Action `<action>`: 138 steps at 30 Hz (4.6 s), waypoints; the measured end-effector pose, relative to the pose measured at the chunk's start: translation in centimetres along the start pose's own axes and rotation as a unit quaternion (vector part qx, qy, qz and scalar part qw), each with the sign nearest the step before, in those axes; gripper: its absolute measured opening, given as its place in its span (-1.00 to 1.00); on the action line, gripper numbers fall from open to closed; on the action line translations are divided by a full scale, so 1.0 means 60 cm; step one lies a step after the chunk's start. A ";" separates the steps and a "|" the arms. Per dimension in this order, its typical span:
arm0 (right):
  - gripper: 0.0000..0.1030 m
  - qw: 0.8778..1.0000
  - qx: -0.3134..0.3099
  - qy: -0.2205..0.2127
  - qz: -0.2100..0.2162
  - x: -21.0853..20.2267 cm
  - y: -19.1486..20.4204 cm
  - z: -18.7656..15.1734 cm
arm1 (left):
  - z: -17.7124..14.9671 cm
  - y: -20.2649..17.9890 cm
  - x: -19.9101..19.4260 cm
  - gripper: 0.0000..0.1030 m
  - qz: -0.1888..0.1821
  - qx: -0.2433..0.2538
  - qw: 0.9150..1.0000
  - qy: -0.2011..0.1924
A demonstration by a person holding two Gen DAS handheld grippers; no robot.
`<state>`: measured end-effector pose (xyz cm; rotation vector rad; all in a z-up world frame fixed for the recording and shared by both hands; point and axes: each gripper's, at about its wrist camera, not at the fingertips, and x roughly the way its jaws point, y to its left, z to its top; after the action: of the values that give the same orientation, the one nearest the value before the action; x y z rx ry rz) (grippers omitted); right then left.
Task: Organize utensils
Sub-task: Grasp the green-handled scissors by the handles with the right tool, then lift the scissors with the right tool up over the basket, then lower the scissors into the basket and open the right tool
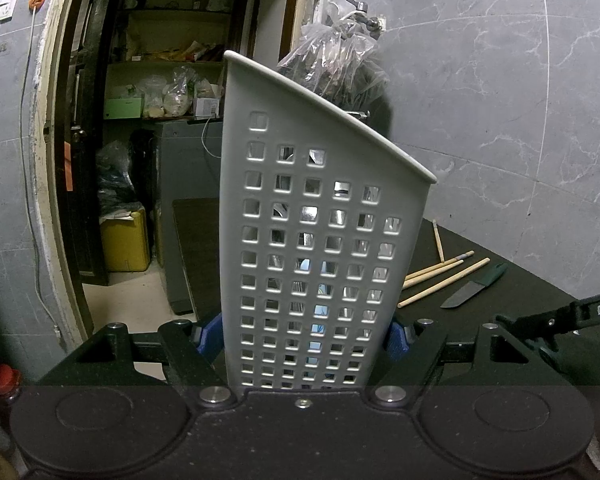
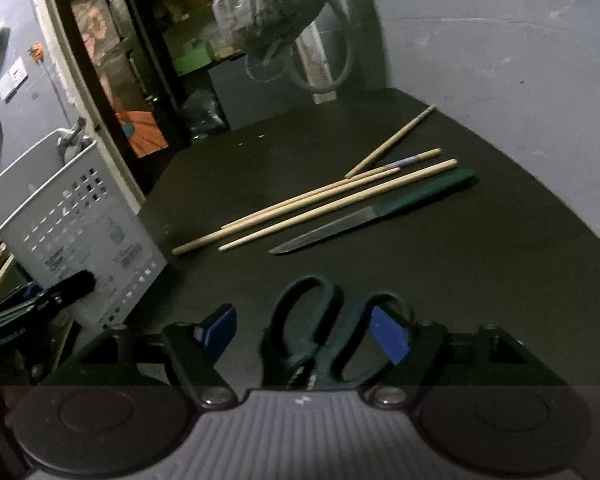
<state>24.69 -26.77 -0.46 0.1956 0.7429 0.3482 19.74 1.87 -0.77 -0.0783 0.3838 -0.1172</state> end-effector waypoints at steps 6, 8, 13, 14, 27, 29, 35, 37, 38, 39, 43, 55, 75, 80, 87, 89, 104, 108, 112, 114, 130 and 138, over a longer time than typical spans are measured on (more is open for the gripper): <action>0.52 1.000 -0.014 0.004 -0.027 0.011 0.010 0.001 | -0.001 0.000 0.000 0.50 0.001 0.000 1.000 0.000; 0.52 0.999 -0.022 0.003 -0.034 0.014 0.015 -0.002 | -0.001 0.000 -0.001 0.50 0.000 0.000 1.000 0.000; 0.34 1.000 -0.009 -0.011 -0.008 0.018 0.018 -0.004 | 0.000 0.000 -0.001 0.50 0.000 0.001 1.000 0.000; 0.23 1.000 -0.007 -0.012 -0.001 0.019 0.019 -0.004 | 0.000 0.000 -0.001 0.50 0.000 0.000 1.000 0.000; 0.06 0.990 -0.114 0.020 -0.083 0.047 0.077 0.004 | 0.001 -0.001 -0.002 0.51 -0.003 -0.002 1.000 0.000; -0.14 0.990 -0.113 0.018 -0.080 0.052 0.081 0.006 | 0.002 0.000 -0.002 0.51 -0.005 -0.002 1.000 0.000; -0.37 0.990 -0.117 0.008 -0.076 0.059 0.088 0.007 | 0.001 0.001 -0.003 0.51 -0.005 -0.002 1.000 0.000; -0.37 0.994 -0.099 0.006 -0.048 0.055 0.077 0.011 | 0.002 0.000 -0.002 0.51 -0.005 -0.003 1.000 0.000; -0.37 0.995 -0.090 0.000 -0.040 0.052 0.071 0.012 | 0.002 -0.001 -0.002 0.51 -0.005 -0.003 1.000 0.000; -0.37 0.996 -0.081 -0.013 -0.029 0.044 0.067 0.014 | 0.001 0.001 -0.003 0.51 -0.004 -0.002 1.000 0.000; -0.37 0.994 -0.084 -0.070 0.002 0.007 0.069 0.013 | 0.001 0.000 -0.002 0.51 -0.004 -0.002 1.000 0.000; -0.36 0.945 -0.156 -0.285 0.036 -0.087 0.120 -0.015 | 0.002 0.000 0.000 0.51 -0.004 -0.002 1.000 0.001; -0.35 0.892 -0.156 -0.423 0.034 -0.151 0.134 -0.101 | 0.002 0.001 0.000 0.50 -0.003 -0.002 1.000 0.000; -0.35 0.896 -0.125 -0.425 0.030 -0.160 0.128 -0.108 | 0.002 0.000 0.001 0.50 -0.003 -0.002 1.000 0.000; -0.33 0.901 -0.095 -0.422 0.032 -0.165 0.113 -0.108 | 0.002 0.001 0.000 0.50 -0.004 -0.003 1.000 0.000; -0.33 0.902 -0.094 -0.420 0.032 -0.164 0.113 -0.105 | 0.002 0.001 0.000 0.50 -0.004 -0.003 1.000 0.000; -0.35 0.903 -0.100 -0.417 0.033 -0.154 0.122 -0.100 | 0.001 0.001 0.000 0.50 -0.004 -0.003 1.000 0.000; -0.36 0.900 -0.109 -0.421 0.041 -0.155 0.127 -0.092 | 0.001 0.001 0.000 0.50 -0.004 -0.003 1.000 0.000; -0.36 0.898 -0.118 -0.419 0.058 -0.163 0.134 -0.078 | 0.001 0.000 0.001 0.50 -0.004 -0.002 1.000 0.000; -0.36 0.897 -0.127 -0.418 0.066 -0.168 0.142 -0.066 | 0.001 0.001 0.000 0.50 -0.004 -0.003 1.000 0.000; -0.36 0.852 -0.160 -0.463 0.184 -0.189 0.243 0.108 | 0.000 0.000 0.001 0.50 -0.004 -0.003 1.000 0.000; -0.36 0.856 -0.167 -0.446 0.200 -0.129 0.292 0.148 | 0.001 0.001 0.002 0.50 -0.008 -0.004 1.000 -0.002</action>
<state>21.35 -13.95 15.98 0.1561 -0.2977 0.7086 19.87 1.94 -0.78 -0.0898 0.3806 -0.1316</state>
